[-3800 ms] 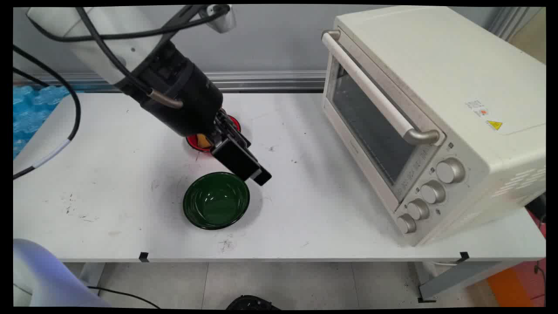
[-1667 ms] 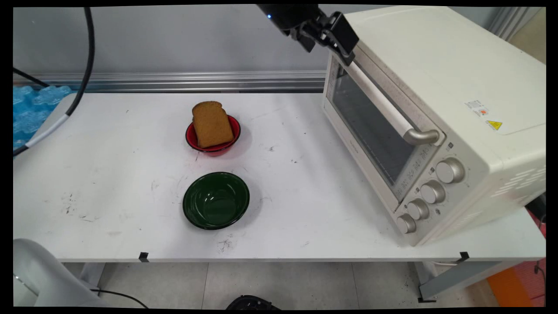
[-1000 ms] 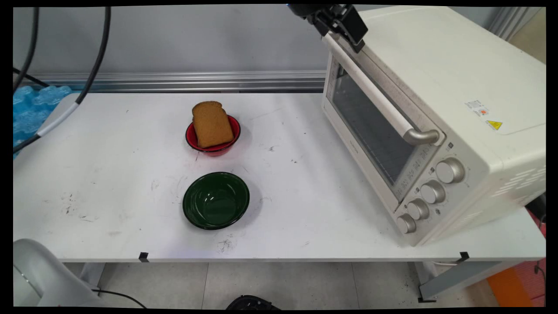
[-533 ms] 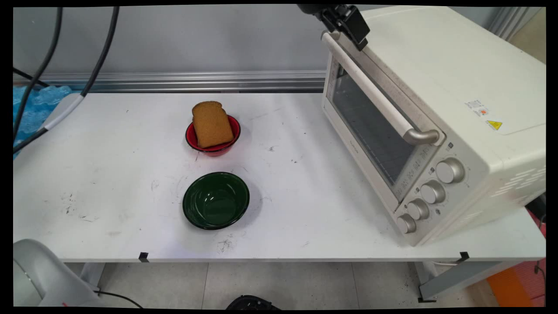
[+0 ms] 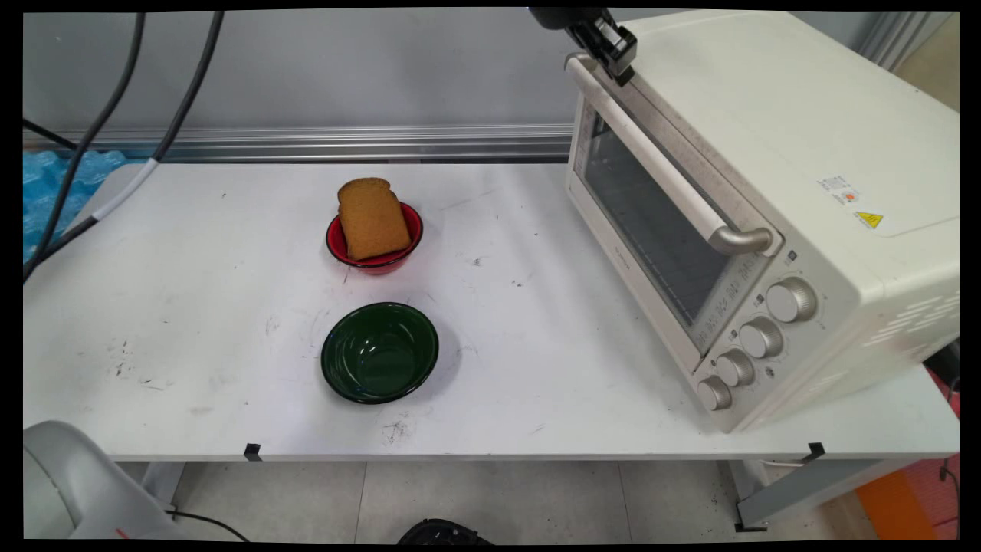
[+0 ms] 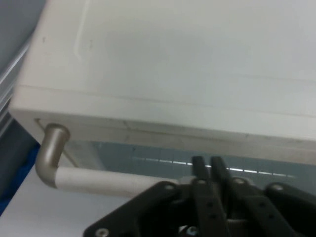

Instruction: Open the oven

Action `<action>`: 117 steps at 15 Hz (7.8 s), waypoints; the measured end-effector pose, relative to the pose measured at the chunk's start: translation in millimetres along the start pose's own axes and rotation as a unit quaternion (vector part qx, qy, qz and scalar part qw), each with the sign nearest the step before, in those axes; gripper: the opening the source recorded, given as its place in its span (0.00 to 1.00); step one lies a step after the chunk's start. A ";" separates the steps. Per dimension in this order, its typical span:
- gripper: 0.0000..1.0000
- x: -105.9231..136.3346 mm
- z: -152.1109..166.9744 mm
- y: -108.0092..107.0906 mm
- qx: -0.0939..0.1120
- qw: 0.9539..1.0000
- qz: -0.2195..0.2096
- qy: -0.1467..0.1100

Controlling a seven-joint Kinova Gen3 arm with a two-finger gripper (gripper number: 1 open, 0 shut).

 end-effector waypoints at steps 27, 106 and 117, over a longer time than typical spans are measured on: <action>0.00 -8.6 56.1 -28.2 -0.006 0.998 0.064 -0.019; 0.00 -236.7 51.5 -36.4 -0.038 0.998 0.042 -0.008; 0.00 -256.4 54.2 -34.9 -0.044 0.998 0.043 -0.003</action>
